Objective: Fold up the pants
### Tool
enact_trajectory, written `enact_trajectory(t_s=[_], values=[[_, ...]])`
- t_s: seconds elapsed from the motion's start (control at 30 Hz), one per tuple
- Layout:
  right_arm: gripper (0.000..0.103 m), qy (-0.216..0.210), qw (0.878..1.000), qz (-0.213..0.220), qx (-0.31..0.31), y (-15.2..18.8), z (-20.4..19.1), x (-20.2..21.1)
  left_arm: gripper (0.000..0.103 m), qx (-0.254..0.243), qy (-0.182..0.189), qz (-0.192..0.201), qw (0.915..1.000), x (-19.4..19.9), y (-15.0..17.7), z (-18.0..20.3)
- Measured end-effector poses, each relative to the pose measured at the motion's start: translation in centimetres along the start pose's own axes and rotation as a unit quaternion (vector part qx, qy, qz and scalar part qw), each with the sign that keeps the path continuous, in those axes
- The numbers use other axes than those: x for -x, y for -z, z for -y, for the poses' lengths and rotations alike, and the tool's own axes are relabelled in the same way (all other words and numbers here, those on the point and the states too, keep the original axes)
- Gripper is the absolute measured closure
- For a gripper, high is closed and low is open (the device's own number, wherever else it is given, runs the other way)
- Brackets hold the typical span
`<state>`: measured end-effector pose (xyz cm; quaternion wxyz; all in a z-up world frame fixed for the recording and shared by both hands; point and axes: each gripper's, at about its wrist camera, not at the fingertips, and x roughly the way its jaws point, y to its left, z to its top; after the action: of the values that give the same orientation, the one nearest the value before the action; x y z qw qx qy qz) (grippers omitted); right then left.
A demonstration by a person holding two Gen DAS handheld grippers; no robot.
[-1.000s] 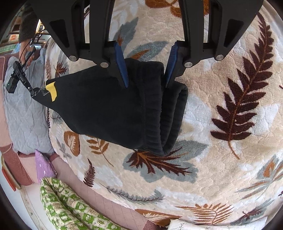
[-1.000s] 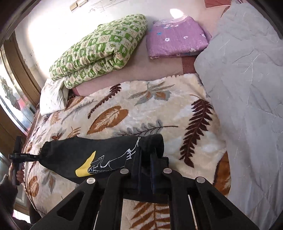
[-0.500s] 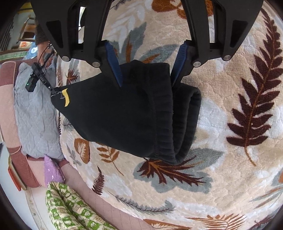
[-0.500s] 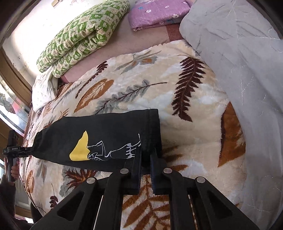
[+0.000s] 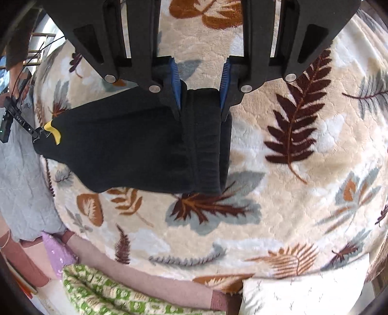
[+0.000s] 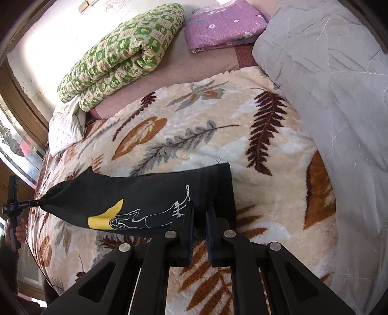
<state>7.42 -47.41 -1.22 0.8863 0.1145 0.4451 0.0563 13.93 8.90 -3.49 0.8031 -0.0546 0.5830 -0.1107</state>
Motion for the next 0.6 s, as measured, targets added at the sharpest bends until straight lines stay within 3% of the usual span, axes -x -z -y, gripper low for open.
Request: enact_trajectory(t_s=[0.2,0.27,0.37,0.47,0.57,0.6], values=[[0.093,0.032,0.999,-0.033,-0.006,1.9,1.0,-2.3,0.075,-0.021,-0.041,-0.011,0.9989,-1.8,1.1,1.1],[0.085,0.034,0.999,-0.028,-0.011,2.1,1.2,-2.1,0.075,-0.018,-0.027,-0.006,0.9994,-1.0,1.2,0.8],[0.080,0.017,0.999,-0.024,-0.029,1.9,1.6,-0.9,0.075,-0.003,0.000,-0.003,1.0000,1.0,1.5,-0.2],[0.078,0.001,0.999,-0.010,-0.037,1.6,1.6,1.1,0.075,0.001,-0.005,0.019,0.9998,3.7,1.6,-0.4],[0.068,-0.027,0.997,0.018,-0.066,0.7,2.3,3.0,0.075,-0.017,0.011,0.042,0.9989,5.9,0.8,1.6],[0.066,-0.036,0.996,0.023,-0.078,0.3,2.6,3.2,0.070,-0.031,0.020,0.048,0.9982,6.3,0.4,2.9]])
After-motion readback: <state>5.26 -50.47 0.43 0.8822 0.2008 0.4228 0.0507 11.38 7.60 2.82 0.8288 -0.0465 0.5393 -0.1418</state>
